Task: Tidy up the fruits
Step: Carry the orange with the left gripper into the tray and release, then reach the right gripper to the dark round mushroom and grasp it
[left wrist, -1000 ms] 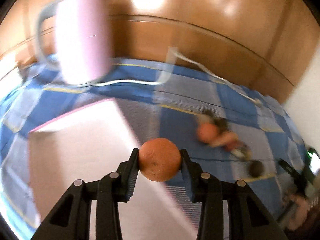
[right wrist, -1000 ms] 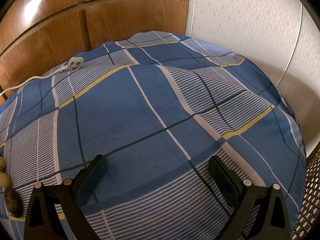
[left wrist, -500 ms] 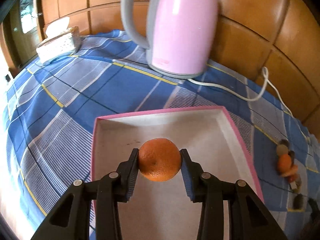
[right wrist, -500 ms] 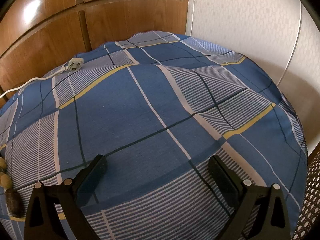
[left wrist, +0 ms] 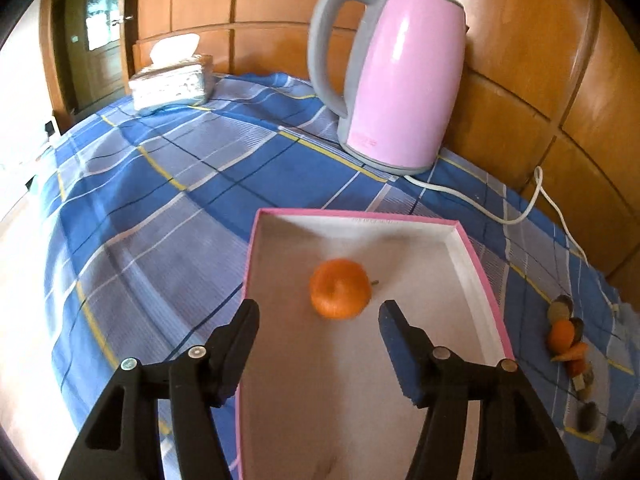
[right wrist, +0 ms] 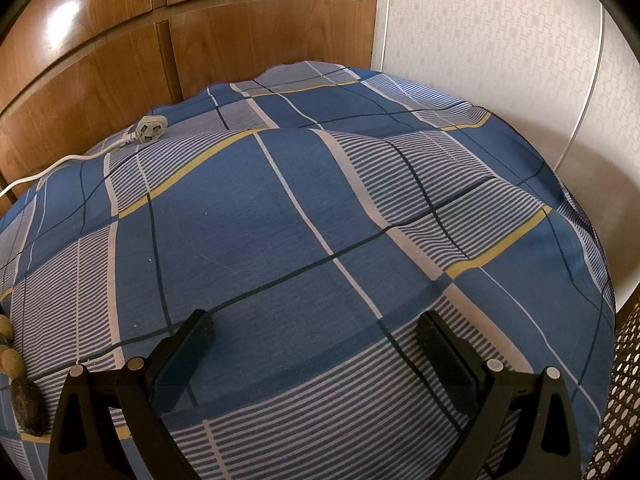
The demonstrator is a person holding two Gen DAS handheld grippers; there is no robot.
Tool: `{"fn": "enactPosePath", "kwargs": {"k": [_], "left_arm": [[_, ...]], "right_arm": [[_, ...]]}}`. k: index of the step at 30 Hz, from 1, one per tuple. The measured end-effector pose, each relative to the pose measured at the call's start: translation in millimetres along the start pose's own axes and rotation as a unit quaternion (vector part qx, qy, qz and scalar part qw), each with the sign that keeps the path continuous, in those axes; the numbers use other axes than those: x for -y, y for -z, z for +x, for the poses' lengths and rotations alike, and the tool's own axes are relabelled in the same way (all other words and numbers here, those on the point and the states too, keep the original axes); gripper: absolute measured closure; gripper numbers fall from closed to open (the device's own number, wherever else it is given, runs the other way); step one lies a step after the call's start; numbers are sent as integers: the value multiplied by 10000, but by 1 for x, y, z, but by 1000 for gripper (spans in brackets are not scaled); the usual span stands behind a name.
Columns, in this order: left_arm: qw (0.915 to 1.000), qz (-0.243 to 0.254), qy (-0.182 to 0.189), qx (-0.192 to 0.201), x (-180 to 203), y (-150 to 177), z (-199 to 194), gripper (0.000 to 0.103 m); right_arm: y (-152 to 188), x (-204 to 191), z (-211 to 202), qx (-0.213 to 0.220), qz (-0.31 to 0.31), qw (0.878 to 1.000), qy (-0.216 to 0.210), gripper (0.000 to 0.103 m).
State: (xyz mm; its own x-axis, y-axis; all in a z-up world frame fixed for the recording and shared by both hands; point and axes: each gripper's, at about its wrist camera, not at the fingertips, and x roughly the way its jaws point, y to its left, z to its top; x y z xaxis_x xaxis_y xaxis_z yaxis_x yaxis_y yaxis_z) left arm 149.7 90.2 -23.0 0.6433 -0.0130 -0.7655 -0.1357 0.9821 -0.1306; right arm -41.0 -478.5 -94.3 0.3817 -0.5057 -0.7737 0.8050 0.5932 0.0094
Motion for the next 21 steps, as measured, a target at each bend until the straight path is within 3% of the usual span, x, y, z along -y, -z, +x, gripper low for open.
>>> {"fn": "enactPosePath", "kwargs": {"k": [8,13,16,21], "left_arm": [[9990,207,9,405,-4,39,-45,34],[9994,175,47,293,-6,62,-54,33],[9995,80,46,301,-9,74,-60,25],[9996,51,36,277,-12,87,-64,20]], "right_arm": [[0,0,0,-1,3,10000,-6,0],[0,0,0,-3,10,10000,-19,0],[1,0,0,-3,18,10000,-28,0],[0,0,0,-8,17,10000,-29,0]]}}
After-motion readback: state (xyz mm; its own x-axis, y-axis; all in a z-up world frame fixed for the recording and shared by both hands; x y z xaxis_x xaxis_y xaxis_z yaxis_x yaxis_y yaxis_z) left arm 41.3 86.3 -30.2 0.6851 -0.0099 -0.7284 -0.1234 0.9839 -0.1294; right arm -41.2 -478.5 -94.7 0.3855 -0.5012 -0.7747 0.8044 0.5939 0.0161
